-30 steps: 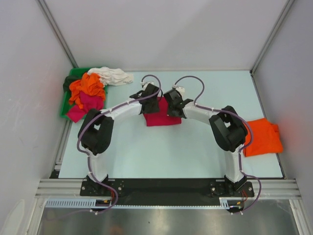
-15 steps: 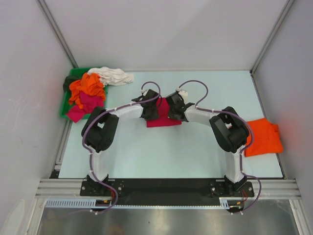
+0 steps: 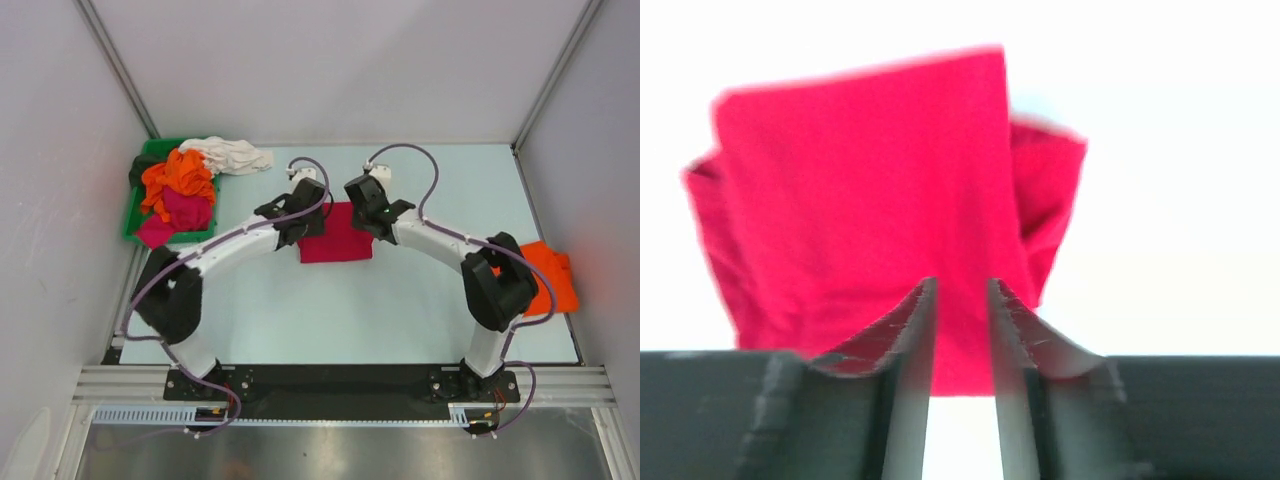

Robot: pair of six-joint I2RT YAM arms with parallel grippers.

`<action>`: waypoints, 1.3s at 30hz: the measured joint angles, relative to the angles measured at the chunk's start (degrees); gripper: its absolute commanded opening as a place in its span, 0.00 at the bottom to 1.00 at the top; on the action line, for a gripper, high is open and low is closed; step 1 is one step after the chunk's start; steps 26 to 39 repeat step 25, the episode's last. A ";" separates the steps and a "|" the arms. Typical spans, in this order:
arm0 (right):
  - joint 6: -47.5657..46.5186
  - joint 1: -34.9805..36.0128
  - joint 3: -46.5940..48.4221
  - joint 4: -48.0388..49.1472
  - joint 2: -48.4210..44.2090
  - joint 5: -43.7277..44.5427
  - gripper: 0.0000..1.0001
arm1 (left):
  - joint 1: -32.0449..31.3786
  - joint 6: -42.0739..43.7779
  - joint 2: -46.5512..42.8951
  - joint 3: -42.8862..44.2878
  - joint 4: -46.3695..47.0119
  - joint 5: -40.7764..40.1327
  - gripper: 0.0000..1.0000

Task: Fold and stack the t-shirts
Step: Fold the long partially folded tshirt into a neat square

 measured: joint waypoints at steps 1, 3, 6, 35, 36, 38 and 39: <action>-0.79 0.00 0.55 -0.48 -1.53 0.87 0.42 | -0.50 0.81 -2.80 -0.02 -0.37 -1.33 0.44; -2.23 0.07 1.33 -1.31 -5.14 2.62 0.56 | -1.07 1.53 -7.78 -0.46 -0.44 -3.26 0.44; -3.80 1.16 1.33 -2.38 -11.43 5.57 0.70 | -1.51 2.27 -17.00 -3.89 -0.63 -6.01 0.45; 3.48 18.10 -19.56 -14.88 -31.23 18.80 0.79 | -10.29 -1.27 -36.09 -27.39 -11.37 -11.15 0.38; 3.48 18.10 -19.56 -14.88 -31.23 18.80 0.79 | -10.29 -1.27 -36.09 -27.39 -11.37 -11.15 0.38; 3.48 18.10 -19.56 -14.88 -31.23 18.80 0.79 | -10.29 -1.27 -36.09 -27.39 -11.37 -11.15 0.38; 3.48 18.10 -19.56 -14.88 -31.23 18.80 0.79 | -10.29 -1.27 -36.09 -27.39 -11.37 -11.15 0.38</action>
